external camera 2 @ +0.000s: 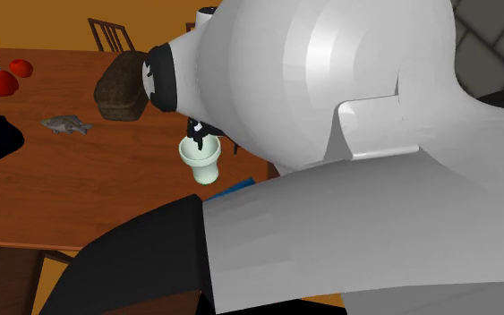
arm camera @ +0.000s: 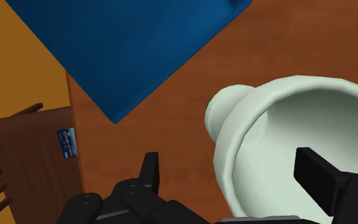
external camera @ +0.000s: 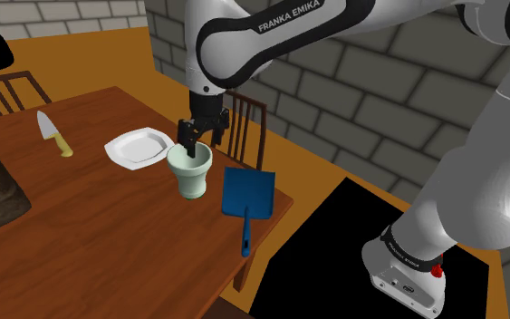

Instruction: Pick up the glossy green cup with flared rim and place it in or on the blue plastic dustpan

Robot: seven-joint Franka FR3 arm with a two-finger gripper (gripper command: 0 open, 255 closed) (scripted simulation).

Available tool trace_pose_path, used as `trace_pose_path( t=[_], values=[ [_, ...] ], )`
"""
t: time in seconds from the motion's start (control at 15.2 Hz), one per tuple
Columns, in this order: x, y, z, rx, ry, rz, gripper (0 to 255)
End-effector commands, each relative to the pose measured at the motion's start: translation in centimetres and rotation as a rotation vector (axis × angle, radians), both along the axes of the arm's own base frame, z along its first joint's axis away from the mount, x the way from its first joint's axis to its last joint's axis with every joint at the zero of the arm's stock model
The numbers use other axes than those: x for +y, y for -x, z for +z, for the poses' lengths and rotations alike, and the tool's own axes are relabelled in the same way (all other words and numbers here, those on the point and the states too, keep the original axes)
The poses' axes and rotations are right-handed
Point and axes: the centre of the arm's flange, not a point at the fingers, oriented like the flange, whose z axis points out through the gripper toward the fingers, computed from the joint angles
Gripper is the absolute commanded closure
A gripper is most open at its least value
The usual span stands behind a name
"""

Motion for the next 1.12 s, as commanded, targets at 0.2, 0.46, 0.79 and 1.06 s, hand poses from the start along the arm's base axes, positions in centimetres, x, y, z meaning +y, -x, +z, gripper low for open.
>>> trace_pose_path(
  t=[0.2, 0.46, 0.79, 1.06],
  values=[
    [0.12, 0.07, -0.60, 0.000, 0.000, 0.000, 0],
    [0.12, 0.07, -0.59, 0.000, 0.000, 0.000, 0],
    [0.12, 0.07, -0.59, 0.000, 0.000, 0.000, 255],
    [0.13, 0.08, -0.59, 0.000, 0.000, 0.000, 255]
  ],
)
